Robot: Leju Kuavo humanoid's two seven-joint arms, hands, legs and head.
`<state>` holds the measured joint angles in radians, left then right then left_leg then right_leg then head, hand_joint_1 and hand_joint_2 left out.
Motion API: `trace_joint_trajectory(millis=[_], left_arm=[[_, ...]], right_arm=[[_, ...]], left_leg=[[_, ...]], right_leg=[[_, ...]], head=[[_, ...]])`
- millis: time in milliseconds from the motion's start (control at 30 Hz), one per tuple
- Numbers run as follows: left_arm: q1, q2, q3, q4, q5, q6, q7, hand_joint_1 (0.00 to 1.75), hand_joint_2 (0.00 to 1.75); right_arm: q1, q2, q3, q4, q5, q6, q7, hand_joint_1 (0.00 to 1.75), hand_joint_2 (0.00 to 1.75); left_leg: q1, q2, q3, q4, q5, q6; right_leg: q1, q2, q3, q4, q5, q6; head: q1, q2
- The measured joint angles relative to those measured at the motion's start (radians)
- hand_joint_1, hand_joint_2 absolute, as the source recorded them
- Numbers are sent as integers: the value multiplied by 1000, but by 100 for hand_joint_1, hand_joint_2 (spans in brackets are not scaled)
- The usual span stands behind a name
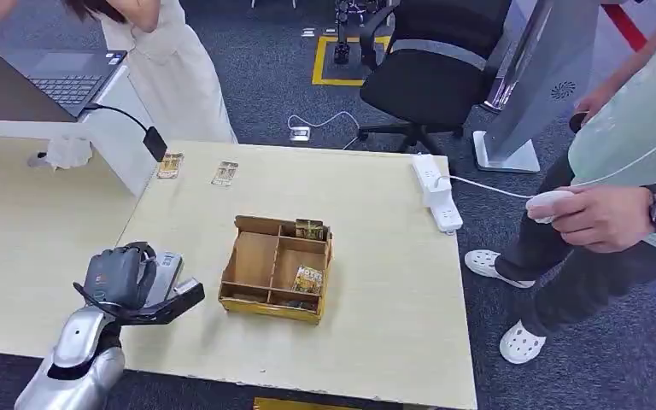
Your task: Pass the card to the sensor for recognition and then transmit it.
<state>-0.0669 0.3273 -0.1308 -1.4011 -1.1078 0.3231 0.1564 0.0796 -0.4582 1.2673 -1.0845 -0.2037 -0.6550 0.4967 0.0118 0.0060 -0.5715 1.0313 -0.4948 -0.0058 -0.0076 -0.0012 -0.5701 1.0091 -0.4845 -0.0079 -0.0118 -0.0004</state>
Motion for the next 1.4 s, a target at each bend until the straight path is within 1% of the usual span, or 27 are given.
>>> trace_joint_trajectory(millis=[133,267,400,600,733,933,1000,1167,1233,1400], left_arm=[[23,-16,0,41,-29,34,2,175,175],[36,-40,0,77,-43,47,2,175,175],[48,-61,0,119,-51,42,6,175,175],[50,-77,-1,147,-40,8,17,175,175],[49,-81,-2,151,-30,-3,21,175,175],[44,-80,-1,152,5,0,16,175,175],[38,-77,6,150,37,6,-5,175,175],[0,-68,27,109,180,10,-95,175,175],[-42,-59,27,87,229,5,-130,175,175],[-182,-27,27,44,300,-28,-188,175,175]], right_arm=[[0,0,0,0,6,0,0,0,175],[0,1,0,0,14,0,3,0,175],[2,1,-2,0,21,0,7,0,175],[2,2,-11,-2,39,0,23,0,175],[2,2,-12,-3,40,0,24,0,175],[4,2,-12,-5,41,0,24,0,175],[4,2,-12,-5,43,0,24,0,175],[4,1,-10,-5,46,0,29,0,175],[2,1,-7,-5,46,3,26,0,175],[-12,1,-3,0,49,11,-3,0,175]], left_leg=[[0,0,0,0,0,0],[0,0,0,0,0,0],[0,0,1,0,0,0],[0,-1,3,0,0,0],[0,-1,4,-1,0,0],[0,-1,6,-1,0,0],[0,-1,6,-1,0,0],[0,-1,6,0,1,0],[0,-3,4,0,3,1],[0,-2,3,0,4,0]], right_leg=[[0,0,0,0,0,0],[-1,-1,0,0,0,0],[-1,0,1,0,0,0],[-1,-1,4,0,0,0],[-1,-2,5,0,0,0],[-1,-2,7,0,0,0],[-1,-2,7,0,0,0],[0,-3,6,0,0,0],[0,-4,5,0,0,0],[0,-4,4,0,3,-1]], head=[[0,0],[0,0],[0,0],[0,0],[0,0],[0,0],[0,0],[0,0],[0,0],[0,0]])
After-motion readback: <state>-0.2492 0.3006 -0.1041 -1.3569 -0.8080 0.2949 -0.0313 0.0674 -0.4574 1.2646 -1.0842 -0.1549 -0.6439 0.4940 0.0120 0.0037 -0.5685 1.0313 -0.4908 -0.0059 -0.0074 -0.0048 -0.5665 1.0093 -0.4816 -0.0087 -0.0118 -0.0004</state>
